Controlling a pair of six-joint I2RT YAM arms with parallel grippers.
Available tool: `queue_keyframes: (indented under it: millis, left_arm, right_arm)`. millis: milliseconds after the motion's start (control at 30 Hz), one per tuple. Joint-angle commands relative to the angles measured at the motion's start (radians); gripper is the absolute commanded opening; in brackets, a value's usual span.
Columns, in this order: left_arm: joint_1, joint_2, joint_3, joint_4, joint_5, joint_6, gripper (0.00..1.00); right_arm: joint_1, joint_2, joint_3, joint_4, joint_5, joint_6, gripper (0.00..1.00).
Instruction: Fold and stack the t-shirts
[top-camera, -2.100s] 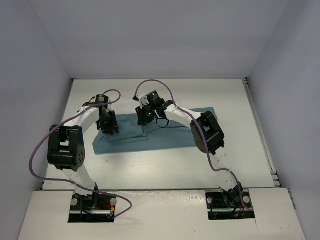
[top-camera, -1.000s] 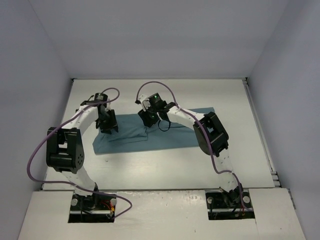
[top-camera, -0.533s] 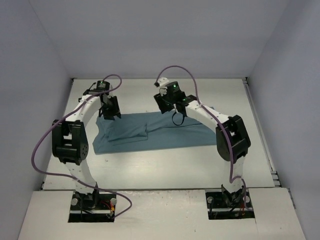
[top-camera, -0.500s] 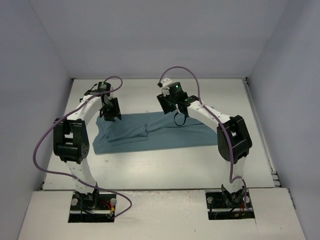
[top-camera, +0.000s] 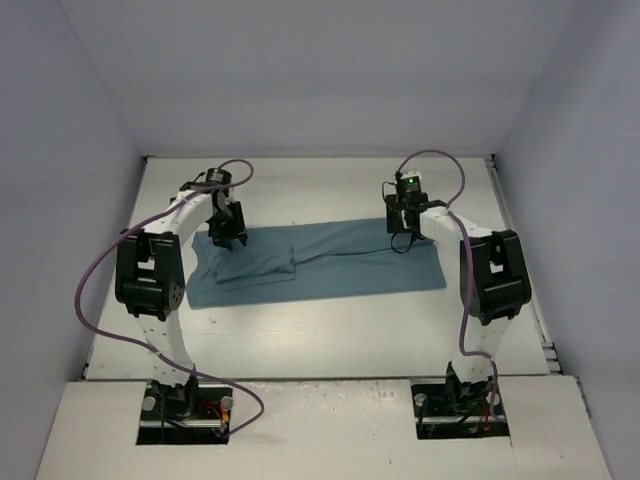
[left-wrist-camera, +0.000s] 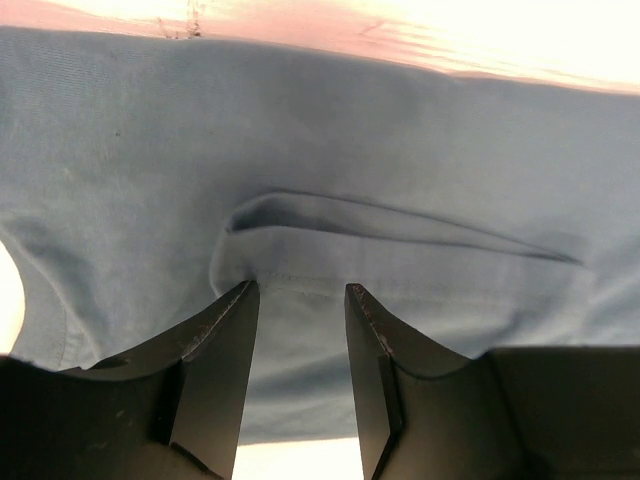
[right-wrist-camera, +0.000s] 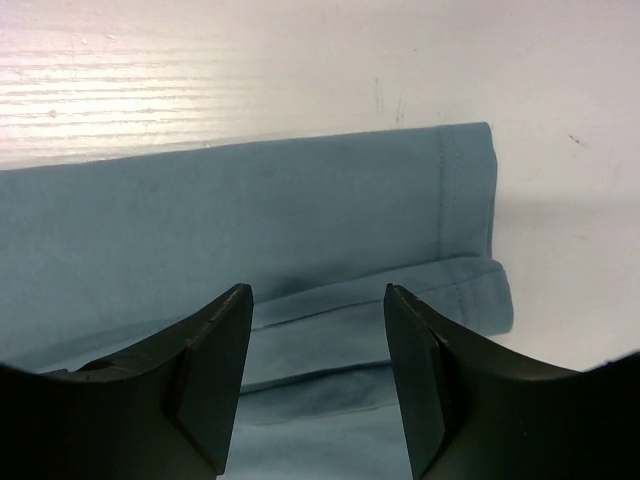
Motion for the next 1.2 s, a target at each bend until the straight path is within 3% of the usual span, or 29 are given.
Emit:
queue_keyframes:
  millis: [0, 267, 500, 1167]
  left_arm:
    - [-0.003, -0.010, 0.042, 0.007, -0.007, -0.006, 0.37]
    - [-0.008, -0.041, 0.021, 0.012, -0.002, 0.009, 0.37]
    - [-0.008, -0.033, 0.014, 0.011, -0.002, 0.015, 0.37]
    - [-0.008, -0.020, 0.038, 0.008, 0.004, 0.032, 0.37]
  right_arm:
    - [0.008, 0.031, 0.048, 0.064, 0.024, 0.009, 0.52]
    - [0.002, 0.098, 0.133, 0.092, -0.043, -0.063, 0.50]
    - [-0.003, 0.107, 0.101, 0.091, -0.085, -0.065, 0.50]
    - [-0.002, -0.137, -0.127, 0.074, -0.036, -0.008, 0.50]
